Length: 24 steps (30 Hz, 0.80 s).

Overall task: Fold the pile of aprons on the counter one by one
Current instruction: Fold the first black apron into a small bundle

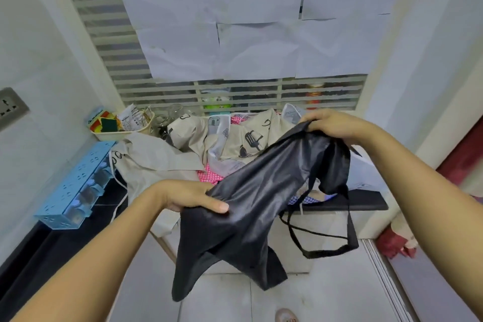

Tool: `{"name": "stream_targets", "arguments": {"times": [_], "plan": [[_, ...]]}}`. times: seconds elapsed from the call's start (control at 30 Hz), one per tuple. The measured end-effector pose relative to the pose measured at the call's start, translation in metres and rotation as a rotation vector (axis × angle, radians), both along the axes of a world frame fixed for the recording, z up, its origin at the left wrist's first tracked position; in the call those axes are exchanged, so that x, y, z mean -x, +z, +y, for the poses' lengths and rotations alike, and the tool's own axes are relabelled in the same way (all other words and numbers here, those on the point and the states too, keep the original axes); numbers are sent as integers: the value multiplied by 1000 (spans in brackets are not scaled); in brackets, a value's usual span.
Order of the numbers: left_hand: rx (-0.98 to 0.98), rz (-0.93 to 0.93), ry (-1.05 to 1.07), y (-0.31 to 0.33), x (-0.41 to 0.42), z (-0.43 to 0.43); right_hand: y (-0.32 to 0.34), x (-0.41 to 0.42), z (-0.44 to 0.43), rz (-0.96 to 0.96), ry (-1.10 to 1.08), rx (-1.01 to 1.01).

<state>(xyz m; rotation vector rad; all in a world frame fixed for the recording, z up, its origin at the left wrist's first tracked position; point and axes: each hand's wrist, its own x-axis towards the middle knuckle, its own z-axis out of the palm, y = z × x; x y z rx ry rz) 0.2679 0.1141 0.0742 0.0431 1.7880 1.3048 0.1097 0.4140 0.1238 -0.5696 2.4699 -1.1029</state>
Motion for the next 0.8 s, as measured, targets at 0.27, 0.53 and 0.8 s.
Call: {"name": "stream_targets", "arguments": {"times": [0.27,0.53,0.8], "plan": [[-118,-101,139,-28,11,20,4,-6,7,130,-123,472],[-48,212,-30,-67,4,85,5,-32,-24,222,71,292],[49,365,183,-83,8,68,11,-30,0,364,-10,79]]}}
